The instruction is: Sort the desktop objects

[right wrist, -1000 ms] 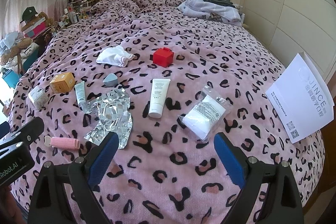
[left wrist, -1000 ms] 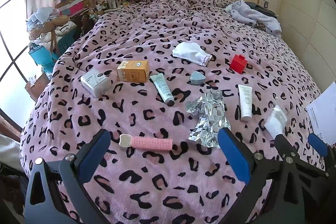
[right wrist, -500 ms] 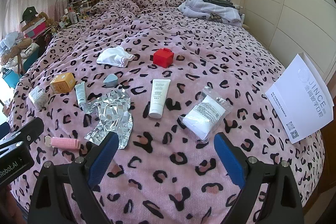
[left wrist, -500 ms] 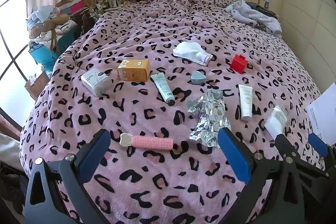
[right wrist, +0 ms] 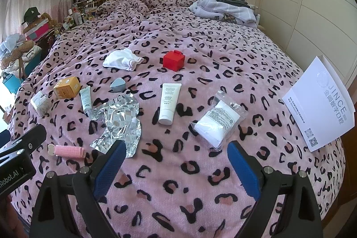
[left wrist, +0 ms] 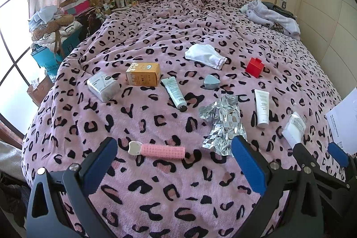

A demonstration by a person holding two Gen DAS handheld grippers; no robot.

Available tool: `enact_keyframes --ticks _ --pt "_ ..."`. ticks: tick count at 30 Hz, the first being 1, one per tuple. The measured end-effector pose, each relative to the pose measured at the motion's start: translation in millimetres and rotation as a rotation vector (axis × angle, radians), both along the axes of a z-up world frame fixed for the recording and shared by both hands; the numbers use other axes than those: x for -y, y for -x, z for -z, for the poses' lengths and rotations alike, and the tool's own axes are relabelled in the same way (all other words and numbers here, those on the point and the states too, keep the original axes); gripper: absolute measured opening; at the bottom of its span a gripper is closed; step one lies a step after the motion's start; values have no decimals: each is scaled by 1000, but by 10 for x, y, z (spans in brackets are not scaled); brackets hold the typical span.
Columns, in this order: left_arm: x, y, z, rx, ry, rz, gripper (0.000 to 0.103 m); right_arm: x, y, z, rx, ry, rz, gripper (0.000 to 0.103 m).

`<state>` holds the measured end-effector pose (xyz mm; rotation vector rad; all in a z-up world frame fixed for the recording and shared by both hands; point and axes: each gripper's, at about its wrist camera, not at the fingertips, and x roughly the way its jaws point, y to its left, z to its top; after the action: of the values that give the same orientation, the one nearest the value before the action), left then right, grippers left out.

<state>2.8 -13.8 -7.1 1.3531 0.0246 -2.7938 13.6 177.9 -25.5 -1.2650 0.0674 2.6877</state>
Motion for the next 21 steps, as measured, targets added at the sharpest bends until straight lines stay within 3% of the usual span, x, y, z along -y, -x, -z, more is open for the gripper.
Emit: enact_keyframes --ticks 21 --pt "-29 -16 -16 -5 3 6 103 -50 -15 -34 -4 -3 6 95"
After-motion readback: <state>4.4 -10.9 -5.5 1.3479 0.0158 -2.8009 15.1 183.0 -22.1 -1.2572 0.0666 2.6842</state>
